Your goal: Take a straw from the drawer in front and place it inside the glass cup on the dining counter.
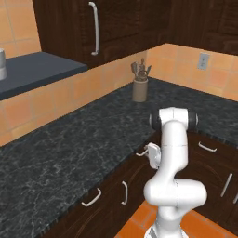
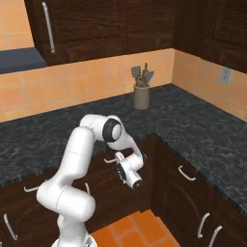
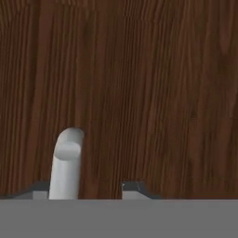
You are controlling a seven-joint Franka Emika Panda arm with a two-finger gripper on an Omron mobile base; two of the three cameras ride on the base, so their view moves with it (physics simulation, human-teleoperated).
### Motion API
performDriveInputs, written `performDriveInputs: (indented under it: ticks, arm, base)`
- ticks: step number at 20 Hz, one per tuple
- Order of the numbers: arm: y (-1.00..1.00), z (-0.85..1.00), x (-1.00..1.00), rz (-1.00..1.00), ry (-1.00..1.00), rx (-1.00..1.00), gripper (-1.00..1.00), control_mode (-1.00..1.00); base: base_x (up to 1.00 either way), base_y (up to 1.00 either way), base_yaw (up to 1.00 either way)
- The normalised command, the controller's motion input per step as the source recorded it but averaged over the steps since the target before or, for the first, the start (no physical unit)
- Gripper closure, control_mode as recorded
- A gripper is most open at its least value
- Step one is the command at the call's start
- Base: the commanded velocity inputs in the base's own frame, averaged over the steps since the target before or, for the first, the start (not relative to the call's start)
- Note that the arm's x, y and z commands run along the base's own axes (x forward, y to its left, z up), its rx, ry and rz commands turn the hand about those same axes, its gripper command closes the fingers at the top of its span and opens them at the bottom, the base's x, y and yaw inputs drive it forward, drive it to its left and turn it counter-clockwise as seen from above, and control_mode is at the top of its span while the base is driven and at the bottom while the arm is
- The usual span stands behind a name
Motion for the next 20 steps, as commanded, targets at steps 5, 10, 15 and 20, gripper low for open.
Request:
performDriveInputs:
  ticks: [5,10,15,20]
  arm:
    - [0.04,0.00,0.43,-0.05,0.50,-0.26,1.00,-1.00]
    - [-0.24,0.00,0.23,-0.15,0.54,-0.25,1.00,-1.00]
    - [-0.43,-0.01,0.07,-0.22,0.51,-0.27,1.00,-1.00]
    - [-0.75,-0.17,0.00,-0.27,0.42,-0.33,1.00,-1.00]
  base:
    - [0.00,0.00,0.00]
    - [0.00,0.00,0.00]
    - [0.00,0.00,0.00]
    - [0.00,0.00,0.00]
